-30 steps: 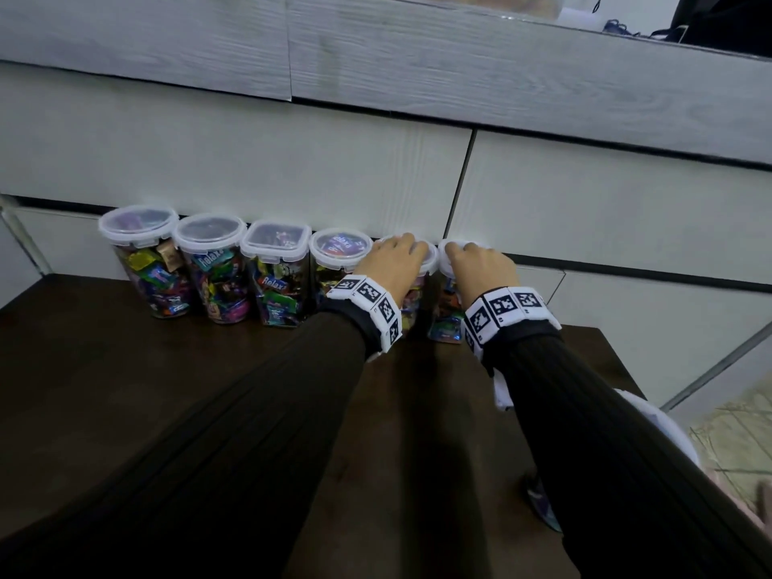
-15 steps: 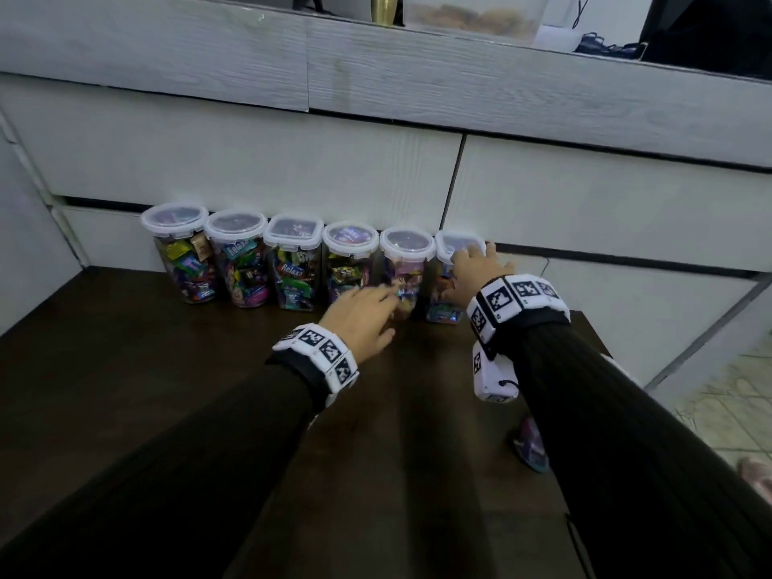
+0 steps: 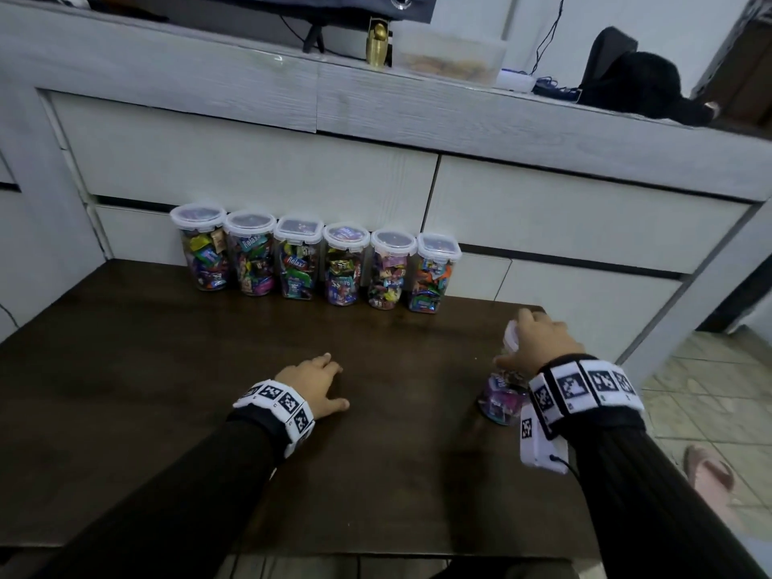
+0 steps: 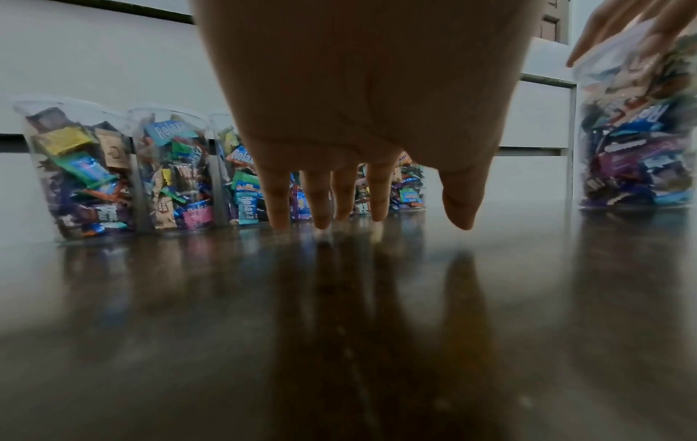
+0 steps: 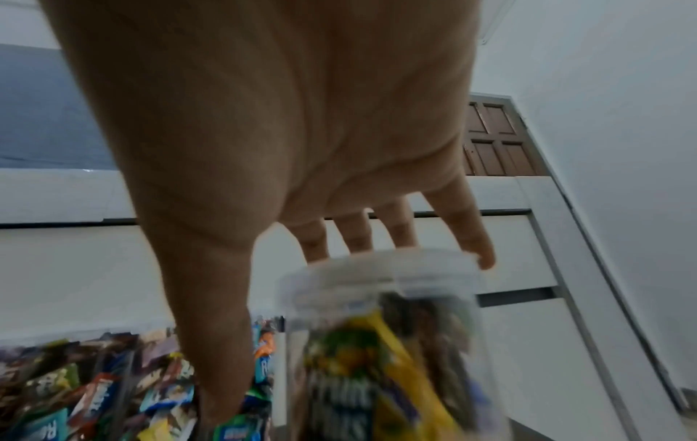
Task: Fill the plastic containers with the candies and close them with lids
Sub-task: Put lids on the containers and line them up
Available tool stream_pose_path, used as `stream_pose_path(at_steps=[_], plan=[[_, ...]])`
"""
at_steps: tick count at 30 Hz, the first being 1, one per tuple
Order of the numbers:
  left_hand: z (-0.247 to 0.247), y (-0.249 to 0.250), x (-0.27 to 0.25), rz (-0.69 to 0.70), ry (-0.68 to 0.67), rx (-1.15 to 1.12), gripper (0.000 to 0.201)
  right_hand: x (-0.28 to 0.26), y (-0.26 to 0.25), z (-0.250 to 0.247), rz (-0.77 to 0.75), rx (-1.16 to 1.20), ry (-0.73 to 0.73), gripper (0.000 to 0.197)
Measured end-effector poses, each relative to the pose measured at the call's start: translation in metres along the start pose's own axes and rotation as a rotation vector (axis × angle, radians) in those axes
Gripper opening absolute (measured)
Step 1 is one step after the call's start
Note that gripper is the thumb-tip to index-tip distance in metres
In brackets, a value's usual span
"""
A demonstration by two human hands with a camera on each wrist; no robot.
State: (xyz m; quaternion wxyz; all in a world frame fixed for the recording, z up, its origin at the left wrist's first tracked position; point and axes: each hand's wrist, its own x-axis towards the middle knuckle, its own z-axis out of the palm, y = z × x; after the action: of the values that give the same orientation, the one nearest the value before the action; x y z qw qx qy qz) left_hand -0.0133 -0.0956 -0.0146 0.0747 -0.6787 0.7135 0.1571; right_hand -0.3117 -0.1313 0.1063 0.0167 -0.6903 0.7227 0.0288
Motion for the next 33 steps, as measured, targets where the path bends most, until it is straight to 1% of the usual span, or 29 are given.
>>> stream_pose_path(at_steps=[2,5,11,13,16,18,20,23,27,33], plan=[[0.006,0.006,-0.001,-0.004,-0.001,-0.004,0.070,-0.005,0.003,0.009,-0.001,0.029,0.025,0.067],[0.012,0.015,0.002,-0.005,0.019,-0.030,0.068,-0.003,0.002,0.016,-0.027,0.091,0.113,0.056],[0.012,0.024,0.016,-0.004,0.019,-0.060,0.072,0.021,-0.017,0.024,-0.159,0.127,0.191,0.057],[0.012,0.025,0.022,-0.011,0.018,-0.076,0.072,0.033,-0.021,0.027,-0.189,0.077,0.251,0.054],[0.014,0.024,0.027,-0.011,0.049,-0.077,0.069,0.055,-0.024,0.026,-0.168,-0.137,0.357,0.050],[0.014,0.024,0.030,-0.004,0.080,-0.070,0.066,0.072,-0.025,0.023,-0.162,-0.175,0.358,0.049],[0.012,0.023,0.033,-0.003,0.092,-0.070,0.065,0.091,-0.027,0.021,-0.174,-0.144,0.332,0.049],[0.009,0.023,0.040,-0.013,0.059,-0.074,0.071,0.117,-0.033,0.019,-0.170,-0.128,0.333,0.046],[0.006,0.020,0.047,-0.009,-0.004,-0.070,0.081,0.149,-0.043,0.021,-0.164,-0.074,0.371,0.038],[0.002,0.018,0.054,0.023,0.011,0.003,0.081,0.188,-0.051,0.028,-0.168,-0.045,0.379,0.035]])
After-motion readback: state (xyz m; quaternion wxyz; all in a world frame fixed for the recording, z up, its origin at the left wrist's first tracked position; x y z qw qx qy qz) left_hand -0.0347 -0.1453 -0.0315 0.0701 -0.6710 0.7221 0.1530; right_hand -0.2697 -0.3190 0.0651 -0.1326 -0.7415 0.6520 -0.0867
